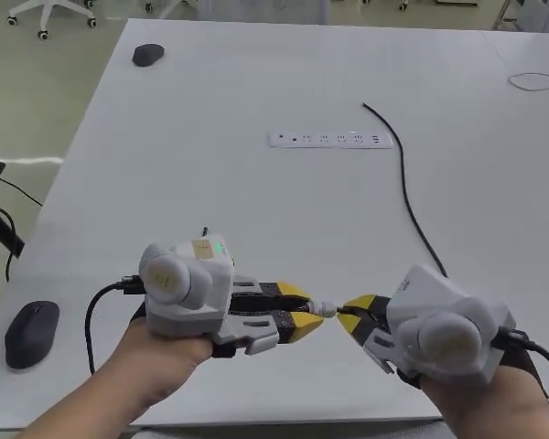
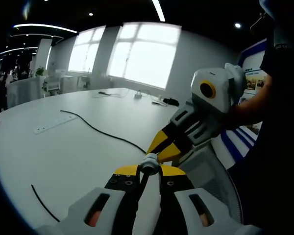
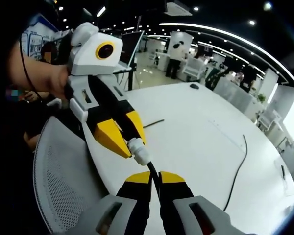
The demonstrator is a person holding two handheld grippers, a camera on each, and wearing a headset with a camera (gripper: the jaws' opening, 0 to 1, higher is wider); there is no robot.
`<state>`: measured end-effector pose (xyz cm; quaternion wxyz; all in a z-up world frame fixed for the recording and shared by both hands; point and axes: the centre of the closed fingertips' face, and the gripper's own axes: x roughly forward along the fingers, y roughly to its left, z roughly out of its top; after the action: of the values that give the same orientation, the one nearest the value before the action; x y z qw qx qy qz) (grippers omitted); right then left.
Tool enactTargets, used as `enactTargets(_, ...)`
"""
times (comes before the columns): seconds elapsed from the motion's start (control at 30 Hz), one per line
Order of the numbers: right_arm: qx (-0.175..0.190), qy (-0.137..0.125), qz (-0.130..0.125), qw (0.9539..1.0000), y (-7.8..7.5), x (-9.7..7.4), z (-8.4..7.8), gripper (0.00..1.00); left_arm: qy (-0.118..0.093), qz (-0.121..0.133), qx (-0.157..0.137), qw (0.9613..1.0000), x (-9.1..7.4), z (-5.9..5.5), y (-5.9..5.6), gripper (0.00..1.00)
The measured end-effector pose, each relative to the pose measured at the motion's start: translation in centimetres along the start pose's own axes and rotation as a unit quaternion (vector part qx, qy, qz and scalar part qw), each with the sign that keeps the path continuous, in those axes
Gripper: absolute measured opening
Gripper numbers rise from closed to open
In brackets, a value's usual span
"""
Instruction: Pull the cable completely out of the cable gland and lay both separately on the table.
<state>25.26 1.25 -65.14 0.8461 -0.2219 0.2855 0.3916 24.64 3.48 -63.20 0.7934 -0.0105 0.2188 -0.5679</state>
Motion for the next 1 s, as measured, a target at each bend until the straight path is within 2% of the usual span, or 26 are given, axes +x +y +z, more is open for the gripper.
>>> enactTargets(0.17, 0.005, 0.006, -0.007, 0.9999, -0.7, -0.1, -0.8, 0.00, -0.005, 0.003, -0.009, 0.9999, -0.2, 0.2, 0.2, 0.15)
enactTargets(0.33, 0.036, 0.010, -0.013, 0.9992, -1.6, 0.0, -1.9, 0.00, -0.011, 0.004, -0.012, 0.9999, -0.3, 0.4, 0.1, 0.15)
enactTargets(0.4, 0.072, 0.006, -0.016, 0.9973, -2.0, 0.1, -2.7, 0.00, -0.013, 0.007, -0.016, 0.9998, -0.4, 0.4, 0.2, 0.15)
enactTargets(0.43, 0.098, -0.001, -0.020, 0.9950, -2.4, 0.1, -3.0, 0.00, -0.015, 0.007, -0.018, 0.9997, -0.4, 0.4, 0.2, 0.15)
enactTargets(0.5, 0.131, 0.005, -0.021, 0.9911, -2.8, 0.2, -4.2, 0.00, -0.018, 0.007, -0.023, 0.9996, -0.5, 0.5, 0.2, 0.15)
enactTargets(0.6, 0.150, 0.012, -0.031, 0.9882, -3.6, 0.5, -5.8, 0.00, -0.019, 0.006, -0.027, 0.9994, -0.6, 0.4, 0.1, 0.15)
enactTargets(0.7, 0.218, 0.018, -0.038, 0.9750, -3.9, 0.7, -7.6, 0.00, -0.020, 0.007, -0.027, 0.9994, -0.6, 0.3, 0.1, 0.15)
enactTargets(0.73, 0.247, 0.022, -0.038, 0.9681, -3.9, 0.9, -8.4, 0.00, -0.019, 0.006, -0.029, 0.9994, -0.6, 0.2, 0.1, 0.15)
enactTargets(0.8, 0.269, 0.031, -0.047, 0.9615, -4.1, 1.0, -9.5, 0.00, -0.018, 0.005, -0.028, 0.9994, -0.4, 0.0, 0.0, 0.15)
enactTargets(0.9, 0.277, 0.030, -0.046, 0.9594, -4.0, 1.1, -9.9, 0.00, -0.015, 0.003, -0.029, 0.9995, -0.3, -0.1, -0.2, 0.15)
enactTargets(1.0, 0.268, 0.034, -0.045, 0.9618, -3.9, 1.1, -9.8, 0.00, -0.014, 0.002, -0.030, 0.9995, -0.2, -0.2, -0.2, 0.15)
